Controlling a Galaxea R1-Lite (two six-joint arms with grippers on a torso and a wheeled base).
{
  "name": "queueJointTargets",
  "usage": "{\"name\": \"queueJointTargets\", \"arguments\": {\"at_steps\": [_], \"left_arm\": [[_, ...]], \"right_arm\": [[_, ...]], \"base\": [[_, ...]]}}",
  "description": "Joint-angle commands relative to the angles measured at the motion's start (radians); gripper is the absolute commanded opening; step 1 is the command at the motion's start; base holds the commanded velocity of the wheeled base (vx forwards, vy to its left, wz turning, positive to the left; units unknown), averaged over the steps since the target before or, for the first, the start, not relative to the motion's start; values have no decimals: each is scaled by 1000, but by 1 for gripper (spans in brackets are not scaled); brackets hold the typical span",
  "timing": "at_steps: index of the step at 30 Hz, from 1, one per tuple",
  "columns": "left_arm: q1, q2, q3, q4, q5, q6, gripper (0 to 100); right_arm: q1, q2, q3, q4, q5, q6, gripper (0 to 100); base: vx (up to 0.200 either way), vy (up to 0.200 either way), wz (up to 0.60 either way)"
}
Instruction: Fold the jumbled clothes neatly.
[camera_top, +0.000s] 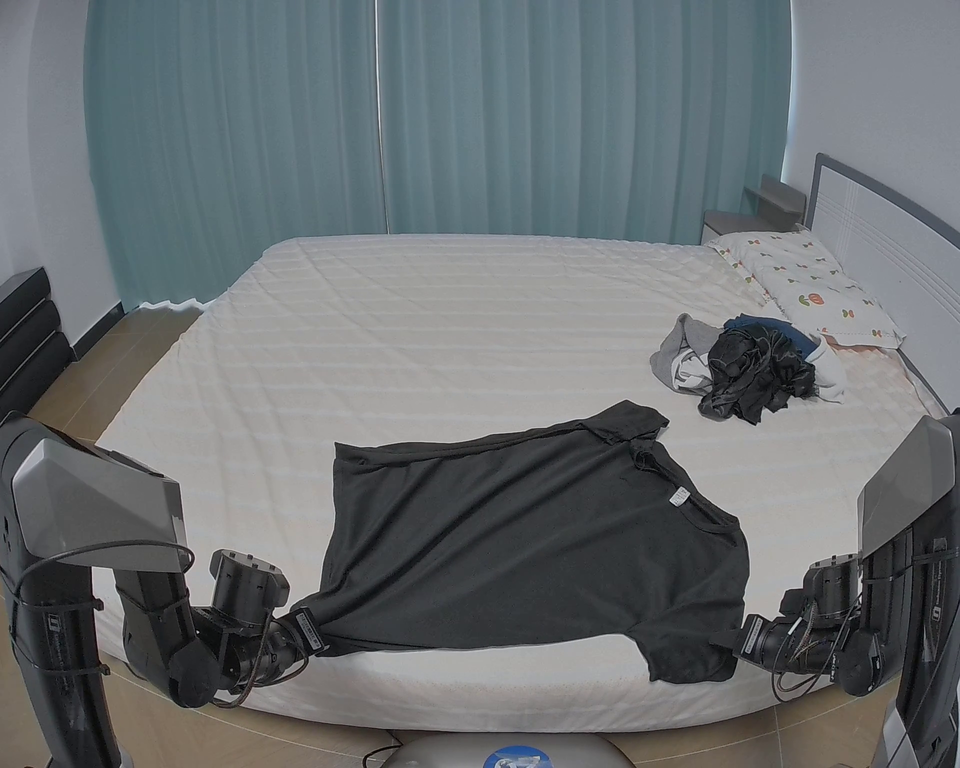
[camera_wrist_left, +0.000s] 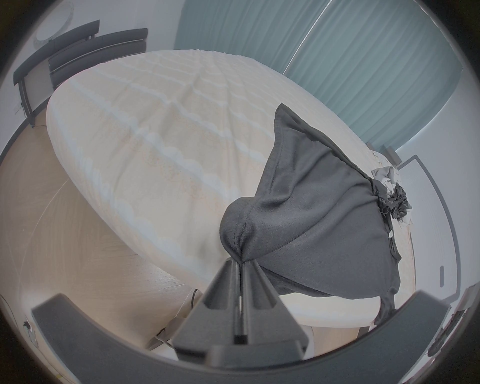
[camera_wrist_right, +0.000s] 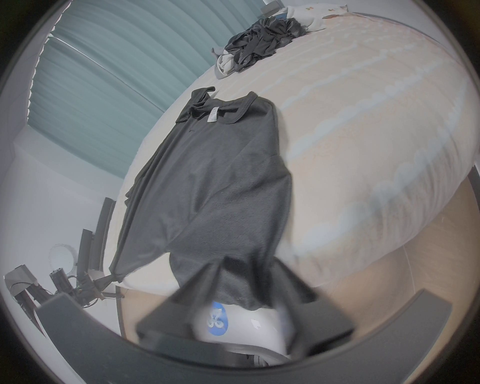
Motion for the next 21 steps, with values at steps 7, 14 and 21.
{"name": "queueJointTargets", "arguments": {"at_steps": [7, 14, 21], "left_arm": [[51, 5, -13, 1, -4, 1, 0], [66, -17, -4, 5, -3, 31, 0], [100, -32, 12, 7, 3, 87, 0]], "right_arm": [[-16, 13, 32, -10, -32, -36, 0], [-45, -84, 32, 173, -29, -113, 0], [21, -135, 32, 340, -22, -164, 0]], "base": [[0, 0, 0], [0, 0, 0], [0, 0, 0]]}}
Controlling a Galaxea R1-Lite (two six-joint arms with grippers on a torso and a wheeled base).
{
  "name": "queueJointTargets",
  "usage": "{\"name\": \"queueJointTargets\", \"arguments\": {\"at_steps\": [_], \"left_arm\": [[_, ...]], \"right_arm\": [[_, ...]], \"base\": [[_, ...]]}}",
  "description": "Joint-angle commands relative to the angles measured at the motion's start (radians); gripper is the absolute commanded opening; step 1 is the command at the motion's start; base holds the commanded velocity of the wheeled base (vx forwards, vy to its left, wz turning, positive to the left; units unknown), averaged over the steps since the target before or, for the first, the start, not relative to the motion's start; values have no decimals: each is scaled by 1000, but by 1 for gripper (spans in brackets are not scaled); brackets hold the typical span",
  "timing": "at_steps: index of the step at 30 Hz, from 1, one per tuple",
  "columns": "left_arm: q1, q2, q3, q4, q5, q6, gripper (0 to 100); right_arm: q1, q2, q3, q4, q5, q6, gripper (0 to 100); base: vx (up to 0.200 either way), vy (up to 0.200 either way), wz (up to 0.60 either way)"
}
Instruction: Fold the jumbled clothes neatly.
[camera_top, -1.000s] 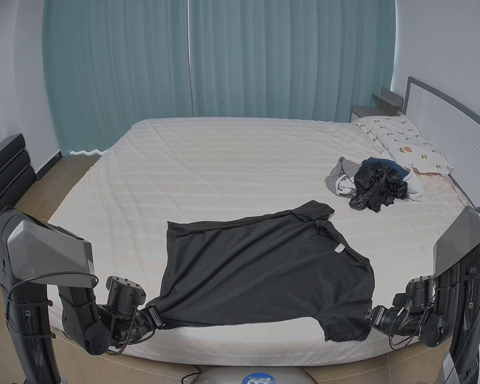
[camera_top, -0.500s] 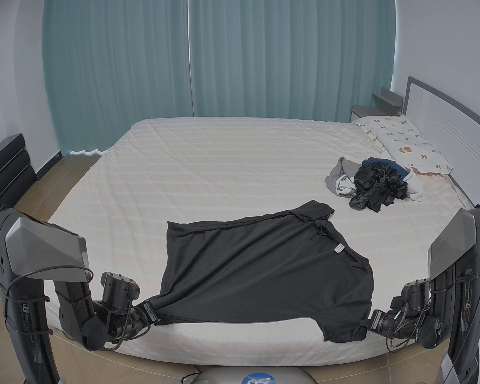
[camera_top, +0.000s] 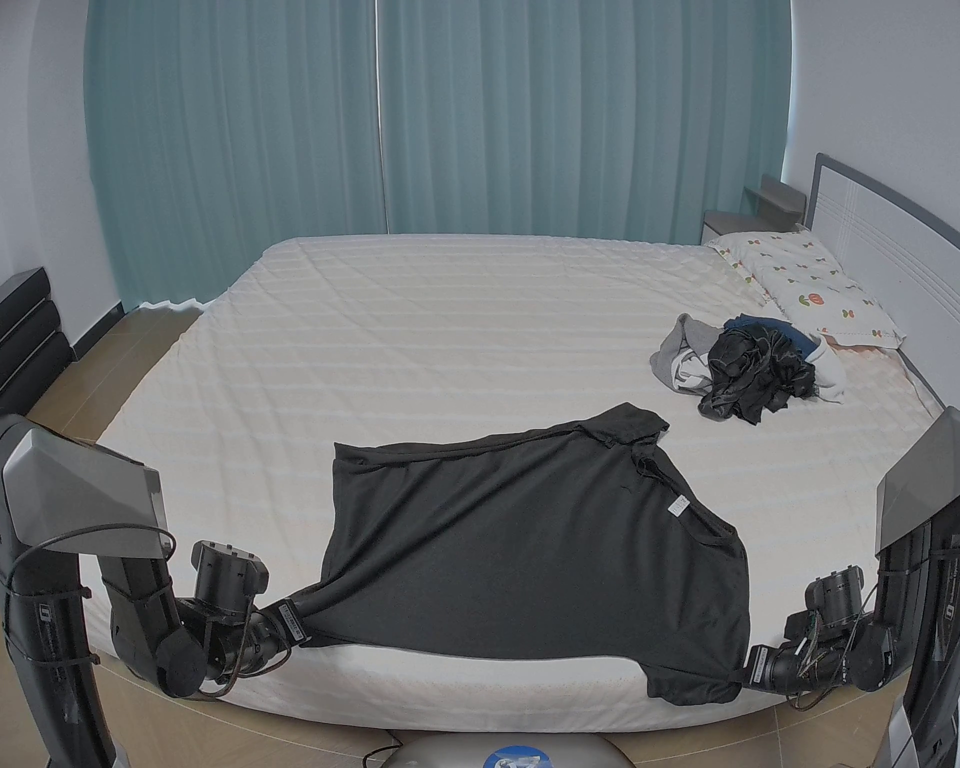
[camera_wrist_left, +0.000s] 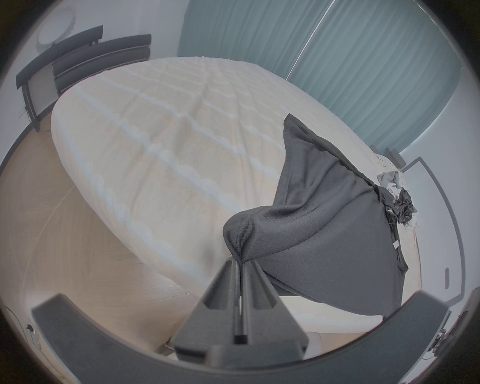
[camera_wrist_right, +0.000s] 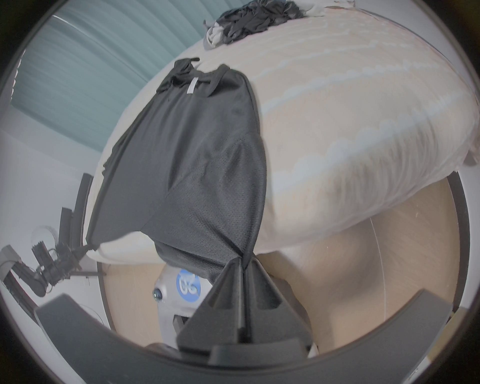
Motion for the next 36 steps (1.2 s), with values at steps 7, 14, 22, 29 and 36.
{"name": "queueJointTargets", "arguments": {"at_steps": [7, 14, 22, 29, 36], "left_arm": [[34, -64, 49, 102, 7, 126, 0], [20, -53, 41, 175, 9, 133, 0], [18, -4, 28, 139, 6, 127, 100], [32, -80, 48, 98, -14, 126, 100], [74, -177, 34, 95, -73, 135, 100]], "right_arm": [[151, -61, 18, 114, -17, -9, 0], [179, -59, 18, 132, -51, -4, 0], [182, -55, 18, 111, -51, -4, 100], [115, -124, 16, 14, -52, 30, 100], [30, -156, 18, -141, -51, 91, 100]], "base": [[0, 0, 0], [0, 0, 0], [0, 0, 0], [0, 0, 0], [0, 0, 0]]}}
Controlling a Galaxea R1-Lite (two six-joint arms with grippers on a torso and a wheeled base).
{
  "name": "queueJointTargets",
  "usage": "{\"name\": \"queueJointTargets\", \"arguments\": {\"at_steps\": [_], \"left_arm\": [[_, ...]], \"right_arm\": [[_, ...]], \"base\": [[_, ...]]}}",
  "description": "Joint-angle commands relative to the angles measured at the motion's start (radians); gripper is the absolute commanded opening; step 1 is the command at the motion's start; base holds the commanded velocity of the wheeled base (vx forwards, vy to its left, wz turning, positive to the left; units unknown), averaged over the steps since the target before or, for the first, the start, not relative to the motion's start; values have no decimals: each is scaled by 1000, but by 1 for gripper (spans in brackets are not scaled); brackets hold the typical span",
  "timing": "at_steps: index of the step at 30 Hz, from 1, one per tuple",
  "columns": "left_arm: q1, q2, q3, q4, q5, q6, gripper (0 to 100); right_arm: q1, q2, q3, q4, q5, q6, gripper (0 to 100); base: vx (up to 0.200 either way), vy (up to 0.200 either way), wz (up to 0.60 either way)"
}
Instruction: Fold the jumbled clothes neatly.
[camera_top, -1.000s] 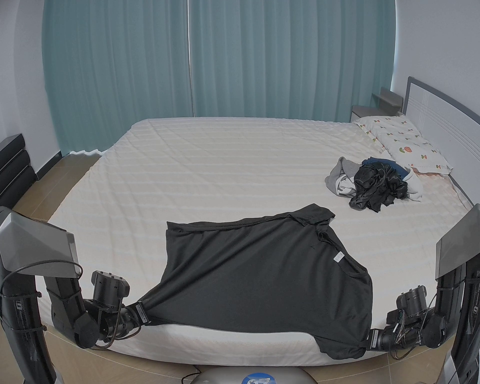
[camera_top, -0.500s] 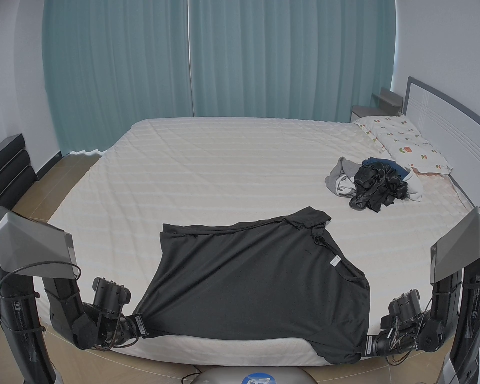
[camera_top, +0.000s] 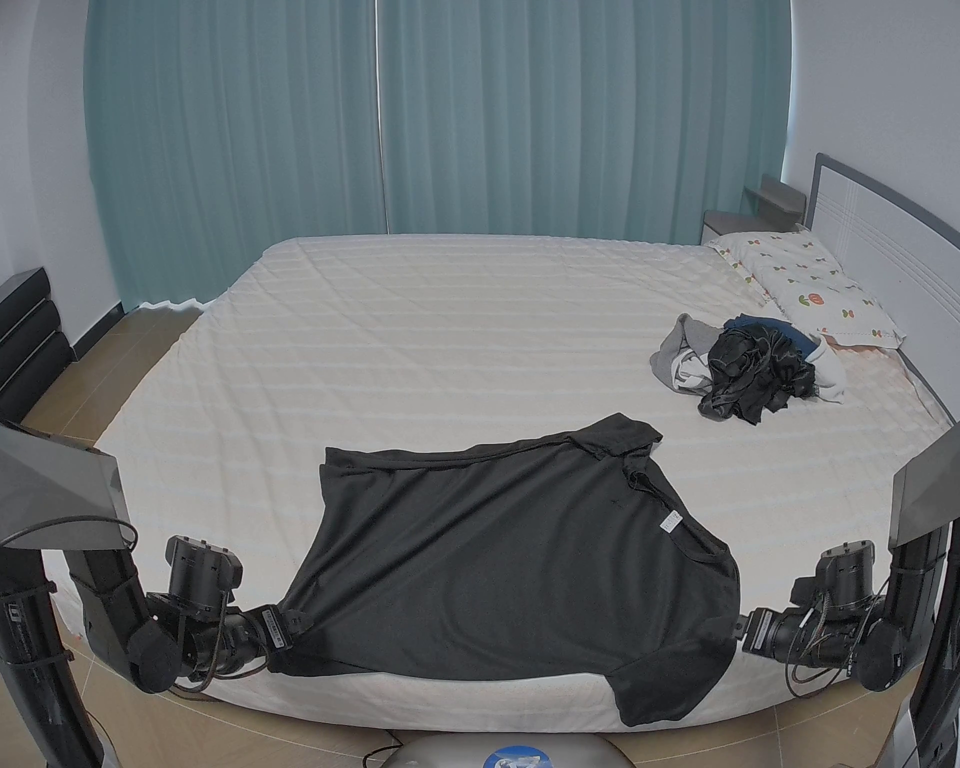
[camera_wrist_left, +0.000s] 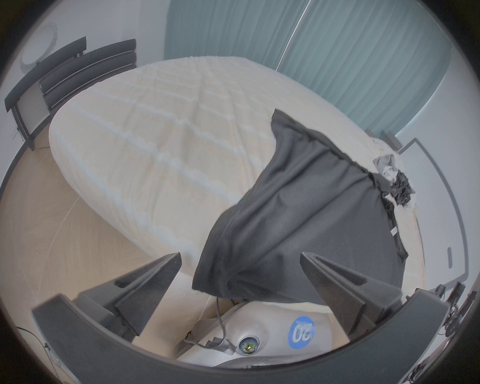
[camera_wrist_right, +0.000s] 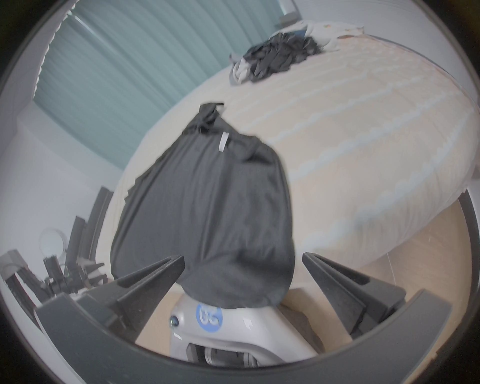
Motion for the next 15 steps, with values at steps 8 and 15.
{"name": "queueJointTargets", "arguments": {"at_steps": [8, 15], "left_arm": [[32, -67, -40, -9, -14, -57, 100], [38, -61, -65, -7, -15, -86, 100]], "right_arm": [[-43, -30, 16, -56, 3, 18, 100], [-40, -10, 12, -70, 6, 19, 100]], "base": [[25, 0, 0], [200, 0, 0]]}}
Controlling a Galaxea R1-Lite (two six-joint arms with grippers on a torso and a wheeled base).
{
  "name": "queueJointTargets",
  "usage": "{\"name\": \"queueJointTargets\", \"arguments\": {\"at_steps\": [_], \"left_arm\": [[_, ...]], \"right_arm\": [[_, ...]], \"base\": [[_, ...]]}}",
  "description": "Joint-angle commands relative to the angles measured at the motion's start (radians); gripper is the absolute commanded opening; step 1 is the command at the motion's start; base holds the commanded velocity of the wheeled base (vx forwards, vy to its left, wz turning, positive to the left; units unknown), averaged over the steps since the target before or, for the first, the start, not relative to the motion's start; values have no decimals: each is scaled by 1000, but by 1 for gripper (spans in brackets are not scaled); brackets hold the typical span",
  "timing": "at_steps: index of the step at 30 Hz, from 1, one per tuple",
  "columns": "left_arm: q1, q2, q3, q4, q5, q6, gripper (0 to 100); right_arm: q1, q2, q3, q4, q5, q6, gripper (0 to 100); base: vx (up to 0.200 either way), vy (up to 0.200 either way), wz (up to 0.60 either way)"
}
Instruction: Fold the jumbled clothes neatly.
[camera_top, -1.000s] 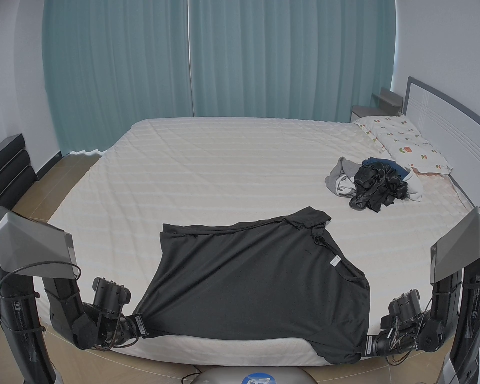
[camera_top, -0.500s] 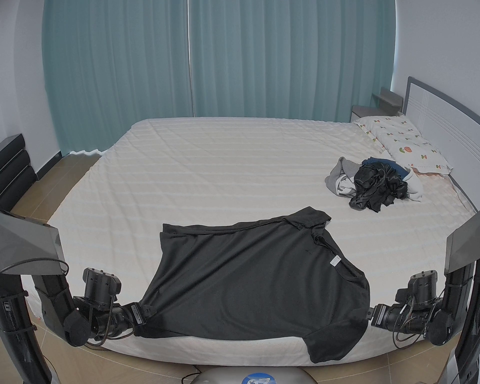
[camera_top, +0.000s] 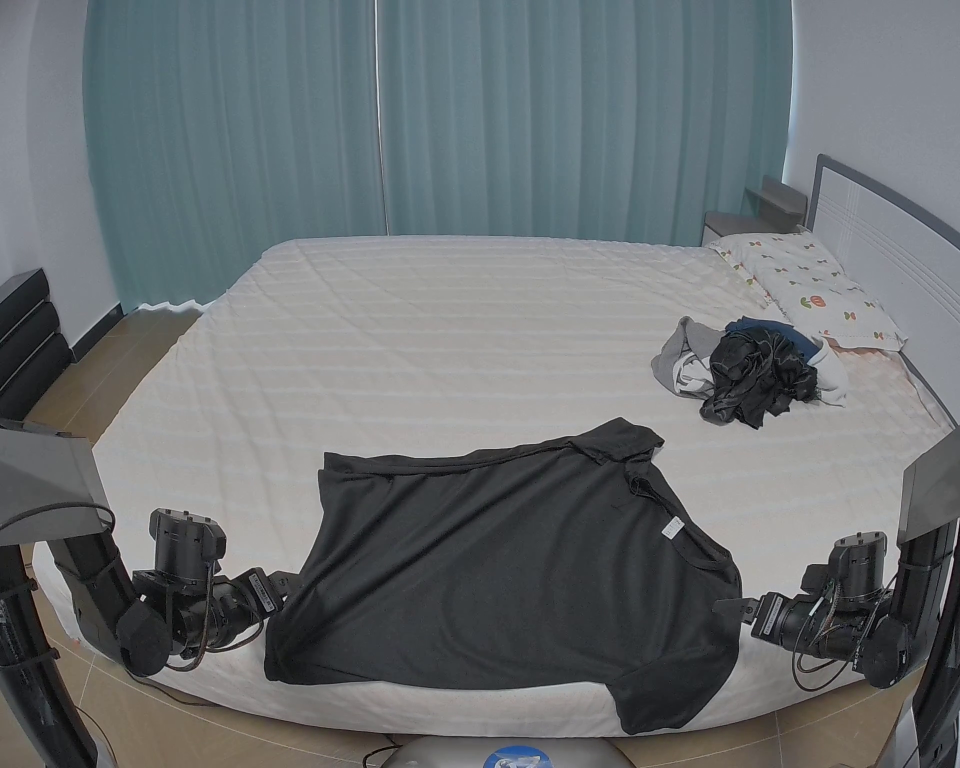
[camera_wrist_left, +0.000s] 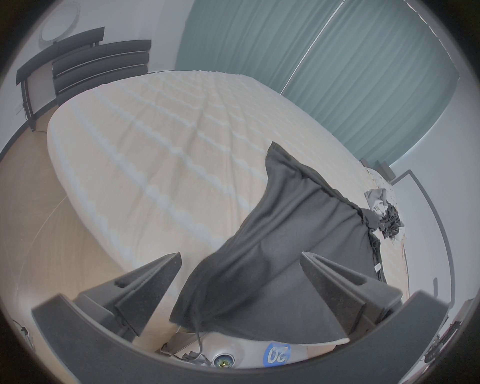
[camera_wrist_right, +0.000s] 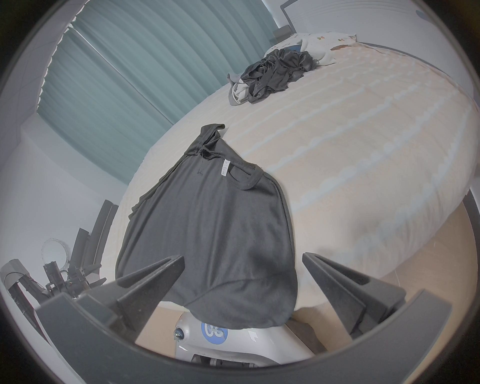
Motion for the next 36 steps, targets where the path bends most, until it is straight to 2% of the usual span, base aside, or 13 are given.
{"name": "queueJointTargets", "arguments": {"at_steps": [1, 3, 11, 12, 18, 22, 23, 27, 28, 29, 31, 32, 36], "left_arm": [[2, 1, -23, -1, 0, -2, 100], [2, 1, -45, -1, 0, -4, 100], [6, 7, -210, 107, 5, -70, 100], [22, 7, -292, 206, 5, -74, 100], [49, 95, -575, 433, 0, -131, 100], [60, 208, -741, 495, 0, -131, 100], [69, 276, -854, 536, -1, -131, 100], [77, 383, -1071, 648, -27, -137, 100], [77, 383, -1071, 648, -27, -137, 100], [77, 420, -1164, 702, -49, -137, 100], [77, 438, -1207, 720, -55, -137, 100], [75, 478, -1290, 746, -59, -143, 100], [75, 516, -1352, 752, -56, -156, 100]], "right_arm": [[4, 21, 8, -3, 1, 2, 100], [4, 27, 5, -3, 3, 5, 100], [18, 87, -19, -95, -3, 142, 100], [18, 107, -19, -121, -5, 148, 100], [19, 96, -18, -121, 6, 228, 100], [21, 79, -16, -119, 29, 294, 100], [22, 70, -18, -119, 52, 324, 100], [12, 70, -24, -119, 80, 359, 100], [12, 70, -25, -119, 81, 359, 100], [5, 79, -33, -119, 101, 376, 100], [2, 84, -36, -119, 113, 386, 100], [-13, 94, -42, -119, 133, 396, 100], [-24, 119, -53, -119, 136, 398, 100]], "base": [[200, 0, 0], [0, 0, 0], [0, 0, 0], [0, 0, 0], [0, 0, 0], [0, 0, 0], [0, 0, 0], [0, 0, 0], [0, 0, 0], [0, 0, 0], [0, 0, 0], [0, 0, 0], [0, 0, 0]]}}
